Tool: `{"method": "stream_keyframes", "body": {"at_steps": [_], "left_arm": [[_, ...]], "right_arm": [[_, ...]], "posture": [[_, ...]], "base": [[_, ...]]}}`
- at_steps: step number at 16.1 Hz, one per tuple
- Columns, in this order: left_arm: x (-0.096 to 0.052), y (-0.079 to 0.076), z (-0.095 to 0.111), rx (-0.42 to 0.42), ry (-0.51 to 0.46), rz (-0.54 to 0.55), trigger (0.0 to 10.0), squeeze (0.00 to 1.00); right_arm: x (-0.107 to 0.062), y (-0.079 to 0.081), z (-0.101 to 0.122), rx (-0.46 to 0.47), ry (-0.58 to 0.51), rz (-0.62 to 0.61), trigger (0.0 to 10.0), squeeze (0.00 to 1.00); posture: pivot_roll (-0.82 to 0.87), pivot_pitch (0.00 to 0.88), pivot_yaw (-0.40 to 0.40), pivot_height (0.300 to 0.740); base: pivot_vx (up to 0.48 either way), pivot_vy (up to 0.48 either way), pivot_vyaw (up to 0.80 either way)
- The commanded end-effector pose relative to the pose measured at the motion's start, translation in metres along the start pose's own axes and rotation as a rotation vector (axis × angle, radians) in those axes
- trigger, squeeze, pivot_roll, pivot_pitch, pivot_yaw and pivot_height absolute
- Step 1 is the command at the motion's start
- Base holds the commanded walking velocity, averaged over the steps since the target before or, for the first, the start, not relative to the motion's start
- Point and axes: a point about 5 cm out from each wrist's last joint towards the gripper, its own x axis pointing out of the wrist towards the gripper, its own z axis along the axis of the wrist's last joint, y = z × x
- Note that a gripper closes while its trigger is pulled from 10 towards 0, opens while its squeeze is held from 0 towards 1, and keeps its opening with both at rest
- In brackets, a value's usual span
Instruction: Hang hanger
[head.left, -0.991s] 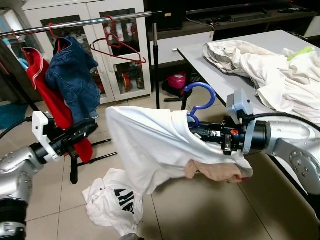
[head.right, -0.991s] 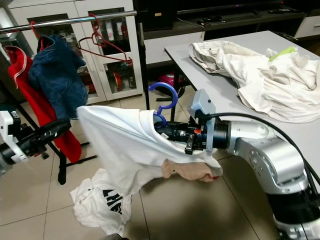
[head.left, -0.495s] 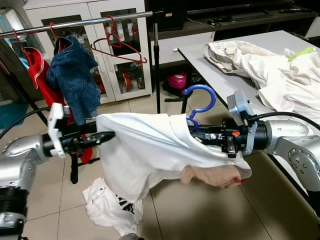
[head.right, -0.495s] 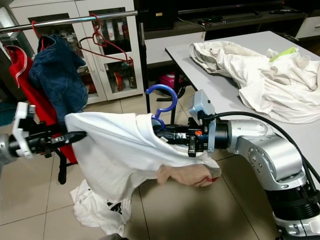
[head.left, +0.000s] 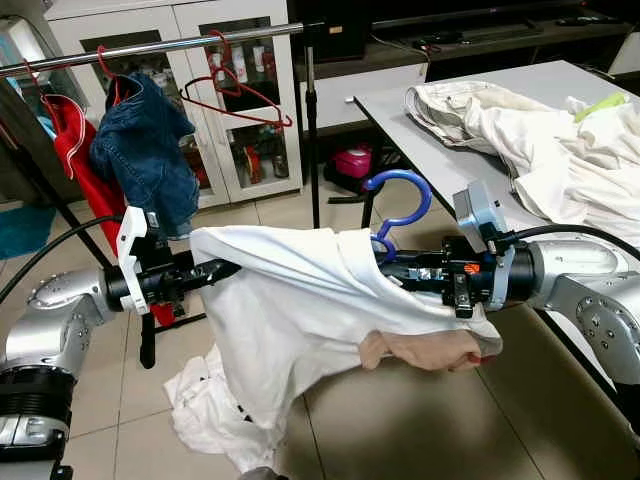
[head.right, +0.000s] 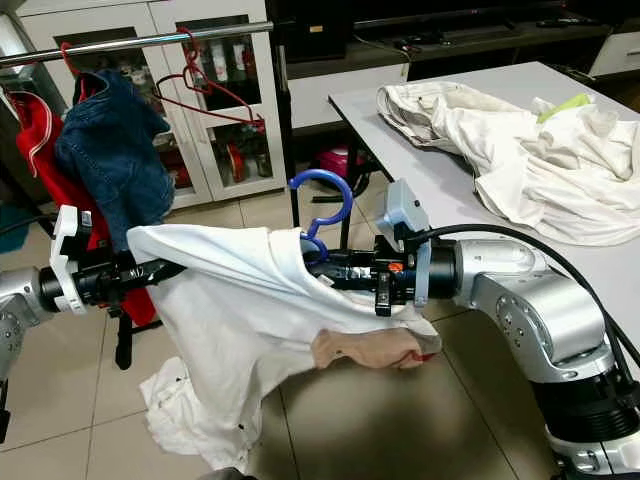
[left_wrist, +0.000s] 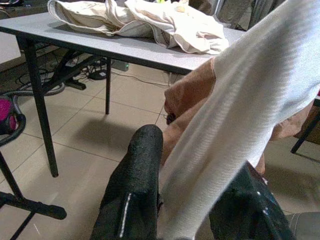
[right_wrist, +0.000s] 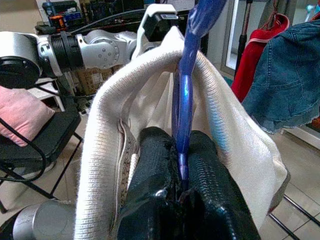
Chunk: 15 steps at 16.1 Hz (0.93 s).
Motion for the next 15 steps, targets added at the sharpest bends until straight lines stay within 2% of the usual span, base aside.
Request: {"method": "stream_keyframes", "body": {"at_steps": [1, 4, 7, 9, 12, 15], "left_arm": [[-0.003, 0.002, 0.002, 0.014, -0.001, 0.017, 0.0, 0.0], [-0.004, 0.006, 0.0, 0.034, -0.016, 0.079, 0.0, 0.0], [-0.003, 0.005, -0.002, 0.026, -0.031, 0.091, 0.0, 0.0], [-0.002, 0.002, -0.006, 0.032, -0.041, 0.082, 0.0, 0.0], [0.0, 0.0, -0.016, 0.009, -0.037, 0.129, 0.0, 0.0], [0.004, -0.003, -0.036, -0.007, -0.042, 0.293, 0.0, 0.0]], "right_arm": [[0.001, 0.003, 0.006, -0.025, -0.019, 0.024, 10.0, 0.0], [0.001, 0.002, 0.006, -0.024, -0.02, 0.021, 10.0, 0.0], [0.001, 0.002, 0.006, -0.022, -0.022, 0.014, 10.0, 0.0], [0.001, 0.001, 0.005, -0.022, -0.02, 0.006, 10.0, 0.0], [0.002, 0.0, 0.004, -0.02, -0.025, -0.01, 10.0, 0.0], [0.0, -0.012, 0.002, -0.002, -0.035, -0.16, 10.0, 0.0]], "posture": [[-0.04, 0.0, 0.088, 0.74], [-0.04, 0.0, 0.087, 0.74], [-0.04, 0.0, 0.086, 0.74], [-0.05, 0.0, 0.088, 0.74], [-0.05, 0.0, 0.088, 0.74], [-0.05, 0.0, 0.089, 0.74]], "base": [[0.0, 0.0, 0.0], [0.0, 0.0, 0.0], [0.0, 0.0, 0.0], [0.0, 0.0, 0.0], [0.0, 0.0, 0.0], [0.0, 0.0, 0.0]]}}
